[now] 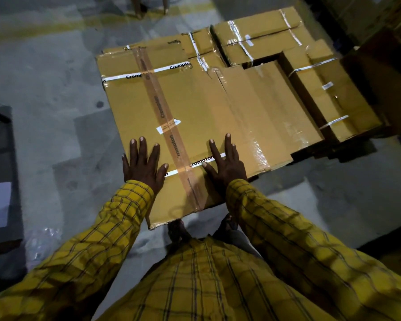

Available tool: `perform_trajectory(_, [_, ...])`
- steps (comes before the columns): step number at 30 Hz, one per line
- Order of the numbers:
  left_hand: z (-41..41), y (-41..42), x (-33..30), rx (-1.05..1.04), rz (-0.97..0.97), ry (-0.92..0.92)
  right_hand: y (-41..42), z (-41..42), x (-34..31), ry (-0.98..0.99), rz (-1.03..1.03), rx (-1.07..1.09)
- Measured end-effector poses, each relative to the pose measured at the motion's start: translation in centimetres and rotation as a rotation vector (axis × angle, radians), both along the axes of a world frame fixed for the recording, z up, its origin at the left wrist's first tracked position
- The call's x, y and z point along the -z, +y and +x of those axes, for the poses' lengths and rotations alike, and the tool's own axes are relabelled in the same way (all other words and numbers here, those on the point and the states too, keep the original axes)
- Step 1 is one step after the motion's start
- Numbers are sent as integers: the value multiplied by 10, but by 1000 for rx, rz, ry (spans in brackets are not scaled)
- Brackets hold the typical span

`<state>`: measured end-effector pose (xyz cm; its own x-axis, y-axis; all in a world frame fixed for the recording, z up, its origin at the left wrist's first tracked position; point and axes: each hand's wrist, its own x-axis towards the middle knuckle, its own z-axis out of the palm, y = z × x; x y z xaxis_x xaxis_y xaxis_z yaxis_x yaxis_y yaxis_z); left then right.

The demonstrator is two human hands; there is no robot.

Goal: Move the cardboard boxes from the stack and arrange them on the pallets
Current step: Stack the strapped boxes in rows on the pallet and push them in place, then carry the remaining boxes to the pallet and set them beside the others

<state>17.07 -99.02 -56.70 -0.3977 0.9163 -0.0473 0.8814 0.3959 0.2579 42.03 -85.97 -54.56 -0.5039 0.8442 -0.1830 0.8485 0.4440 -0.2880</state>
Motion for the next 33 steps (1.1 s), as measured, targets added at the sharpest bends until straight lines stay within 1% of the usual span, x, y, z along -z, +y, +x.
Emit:
perform_trajectory(3, [0,4,-3,21,-40,43,5,0,-6,36,-42,-9])
perform_trajectory(7, [5,8,-6,42,-84,87,5,3,-13,2,-69,-14])
perform_trajectory(12, [18,11,-2,159,-38,63,-3,15,-14,-46,-140,39])
perform_trajectory(17, [47,20,0,304,-2,27,-7,39,-7,-12,-185,60])
perform_trajectory(20, [80,31,-5,429,32,-77,-7,67,-2,57,-197,102])
perform_trajectory(24, [141,65,-22,612,72,-195,1,123,-5,143,-167,268])
perform_trajectory(26, [174,87,-33,669,80,-243,9,157,-12,171,-145,358])
perform_trajectory(28, [204,108,-39,698,50,-326,16,194,-19,176,-120,440])
perform_trajectory(31, [247,139,-40,719,-45,-500,25,256,-30,212,-106,569])
perform_trajectory(33, [276,155,-42,737,-84,-554,28,298,-34,255,-77,643])
